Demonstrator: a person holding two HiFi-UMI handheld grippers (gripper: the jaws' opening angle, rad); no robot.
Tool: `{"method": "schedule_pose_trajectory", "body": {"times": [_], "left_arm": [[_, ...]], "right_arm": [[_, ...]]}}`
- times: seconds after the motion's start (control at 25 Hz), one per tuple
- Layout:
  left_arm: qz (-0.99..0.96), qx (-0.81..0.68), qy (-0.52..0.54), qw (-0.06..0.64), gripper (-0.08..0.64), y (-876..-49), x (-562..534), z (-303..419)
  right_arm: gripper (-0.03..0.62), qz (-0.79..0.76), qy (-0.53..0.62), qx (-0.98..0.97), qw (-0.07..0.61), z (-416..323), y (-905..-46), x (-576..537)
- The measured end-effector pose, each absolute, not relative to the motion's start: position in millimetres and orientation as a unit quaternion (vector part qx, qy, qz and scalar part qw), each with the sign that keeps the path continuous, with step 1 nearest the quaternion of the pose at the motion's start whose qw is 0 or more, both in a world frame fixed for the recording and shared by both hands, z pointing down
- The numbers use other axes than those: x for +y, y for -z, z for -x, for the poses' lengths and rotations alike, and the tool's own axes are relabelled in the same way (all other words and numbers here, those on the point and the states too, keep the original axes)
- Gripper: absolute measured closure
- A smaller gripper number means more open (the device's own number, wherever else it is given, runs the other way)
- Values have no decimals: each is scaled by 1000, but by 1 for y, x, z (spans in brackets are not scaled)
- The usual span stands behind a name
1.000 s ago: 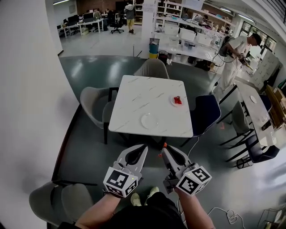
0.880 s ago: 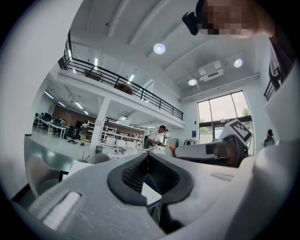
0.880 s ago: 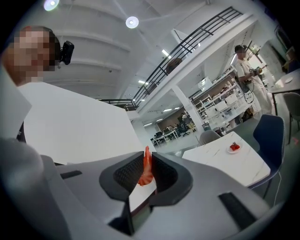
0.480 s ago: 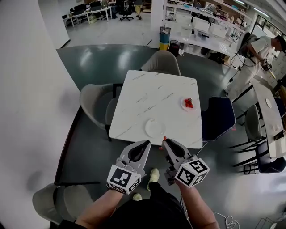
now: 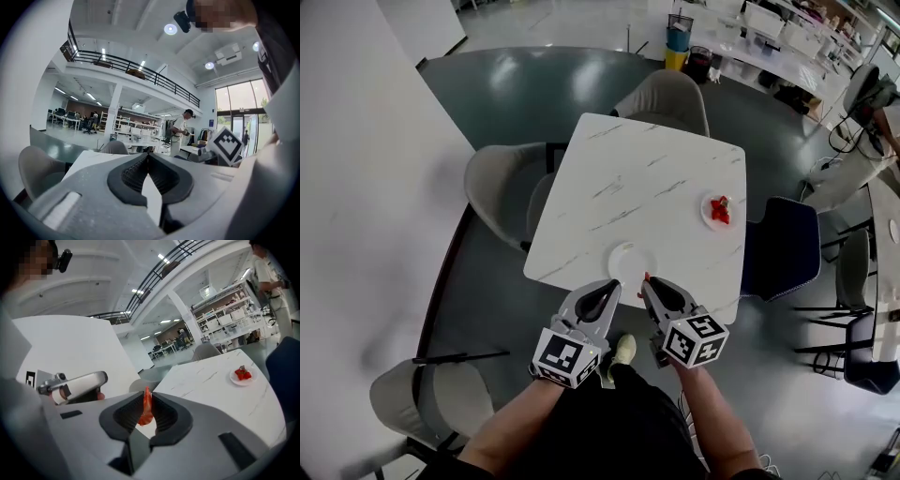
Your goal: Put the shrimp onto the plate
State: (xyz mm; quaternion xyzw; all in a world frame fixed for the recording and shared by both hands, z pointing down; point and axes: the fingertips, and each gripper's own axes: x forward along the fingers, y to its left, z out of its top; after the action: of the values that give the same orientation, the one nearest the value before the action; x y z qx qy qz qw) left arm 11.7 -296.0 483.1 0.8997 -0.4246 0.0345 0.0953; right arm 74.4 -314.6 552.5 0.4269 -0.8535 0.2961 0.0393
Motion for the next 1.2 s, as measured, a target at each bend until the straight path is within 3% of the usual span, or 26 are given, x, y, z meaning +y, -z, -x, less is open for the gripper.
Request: {"method": "schedule_pose_trajectory", "body": {"times": [0.72, 1.2], "left_arm": [[-907, -382, -73, 161, 552, -592, -376, 2], [-912, -362, -85, 172, 552, -640, -405, 2]], "right_arm": [[538, -433, -285, -814, 262, -59, -730, -397], [538, -390, -269, -793, 383, -55, -787, -410]]}}
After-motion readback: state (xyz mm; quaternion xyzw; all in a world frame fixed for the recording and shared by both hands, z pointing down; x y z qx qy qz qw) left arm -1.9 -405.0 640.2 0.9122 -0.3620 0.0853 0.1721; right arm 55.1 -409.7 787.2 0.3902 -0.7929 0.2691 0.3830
